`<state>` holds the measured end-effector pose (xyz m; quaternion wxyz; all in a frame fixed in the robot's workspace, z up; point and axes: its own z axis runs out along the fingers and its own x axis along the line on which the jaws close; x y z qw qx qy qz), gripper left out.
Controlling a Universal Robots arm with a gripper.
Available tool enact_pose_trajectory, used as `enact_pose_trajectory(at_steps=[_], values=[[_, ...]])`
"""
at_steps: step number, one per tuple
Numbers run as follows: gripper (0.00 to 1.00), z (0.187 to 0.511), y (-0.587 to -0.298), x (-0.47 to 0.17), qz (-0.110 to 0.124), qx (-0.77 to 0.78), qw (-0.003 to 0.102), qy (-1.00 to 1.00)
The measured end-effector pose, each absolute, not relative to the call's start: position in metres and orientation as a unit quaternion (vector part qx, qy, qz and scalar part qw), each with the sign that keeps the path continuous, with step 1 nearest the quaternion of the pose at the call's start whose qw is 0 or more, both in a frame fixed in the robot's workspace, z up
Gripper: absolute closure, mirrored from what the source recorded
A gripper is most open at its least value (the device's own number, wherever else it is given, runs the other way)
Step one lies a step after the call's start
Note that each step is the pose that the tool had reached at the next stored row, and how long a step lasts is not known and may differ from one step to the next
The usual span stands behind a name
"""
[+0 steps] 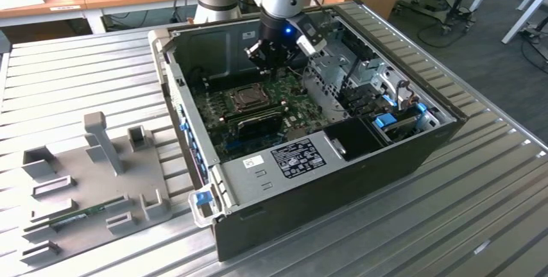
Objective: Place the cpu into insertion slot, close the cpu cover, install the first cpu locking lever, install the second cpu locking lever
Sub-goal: 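Install the first cpu locking lever, then install the second cpu locking lever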
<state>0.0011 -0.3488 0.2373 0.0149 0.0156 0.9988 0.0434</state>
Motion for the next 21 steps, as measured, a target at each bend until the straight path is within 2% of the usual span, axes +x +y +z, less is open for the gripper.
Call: enact_pose_trajectory(at_steps=[10,21], values=[[0.90,0.234,-0.349,-0.041,0.043,0.016,0.015,0.999],[0.90,0.233,-0.349,-0.043,0.043,0.016,0.015,0.999]])
